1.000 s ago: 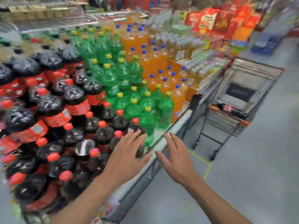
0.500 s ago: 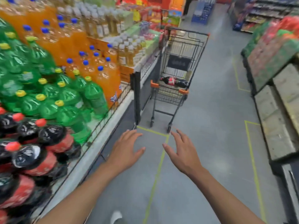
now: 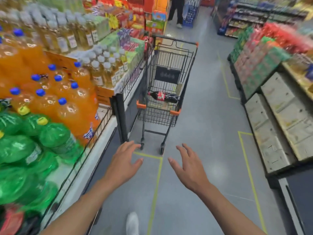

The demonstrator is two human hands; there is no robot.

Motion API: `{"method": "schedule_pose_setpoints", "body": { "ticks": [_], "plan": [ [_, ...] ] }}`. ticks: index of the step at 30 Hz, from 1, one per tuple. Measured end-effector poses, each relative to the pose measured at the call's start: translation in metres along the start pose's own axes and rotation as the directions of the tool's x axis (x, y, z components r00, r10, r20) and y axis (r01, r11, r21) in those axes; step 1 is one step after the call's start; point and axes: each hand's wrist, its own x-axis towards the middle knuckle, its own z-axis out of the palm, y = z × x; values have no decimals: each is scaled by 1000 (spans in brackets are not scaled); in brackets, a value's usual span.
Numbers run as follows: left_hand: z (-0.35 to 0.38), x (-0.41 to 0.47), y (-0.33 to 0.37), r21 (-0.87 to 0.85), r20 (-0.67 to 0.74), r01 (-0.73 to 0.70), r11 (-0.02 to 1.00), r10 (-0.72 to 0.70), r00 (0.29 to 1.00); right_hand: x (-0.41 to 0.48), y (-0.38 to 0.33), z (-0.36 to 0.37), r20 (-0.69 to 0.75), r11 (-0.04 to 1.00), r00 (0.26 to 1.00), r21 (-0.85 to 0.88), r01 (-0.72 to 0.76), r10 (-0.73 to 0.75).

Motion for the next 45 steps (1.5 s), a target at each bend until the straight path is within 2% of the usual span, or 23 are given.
{"method": "schedule_pose_setpoints", "body": {
  "ticks": [4, 10, 19, 23, 29, 34, 45],
  "plan": [
    [-9, 67, -5, 21, 31, -57, 998, 56, 998, 59, -1, -8, -8, 1000, 1000, 5, -20, 20],
    [-11, 161, 11, 1, 69, -69, 998, 69, 995, 144, 8, -23, -37, 999, 999, 20, -31, 32],
    [12, 331, 40, -7, 99, -65, 998, 65, 993, 301, 67, -52, -26, 999, 999, 44, -32, 33],
    [18, 393, 57, 6, 70, -11, 1000, 11, 997, 379, 93, -76, 36, 999, 999, 16, -28, 28],
    [25, 474, 59, -22, 47, 122, 992, -121, 992, 486, 114, -92, 101, 999, 994, -1, 46, -46],
    [28, 541, 54, -28, 53, 180, 983, -179, 982, 568, 115, -93, 149, 993, 982, -13, 118, -115],
    [42, 705, 19, -109, 182, 337, 935, -315, 932, 728, 125, -90, 287, 976, 947, -113, 184, -145]
  ]
}}
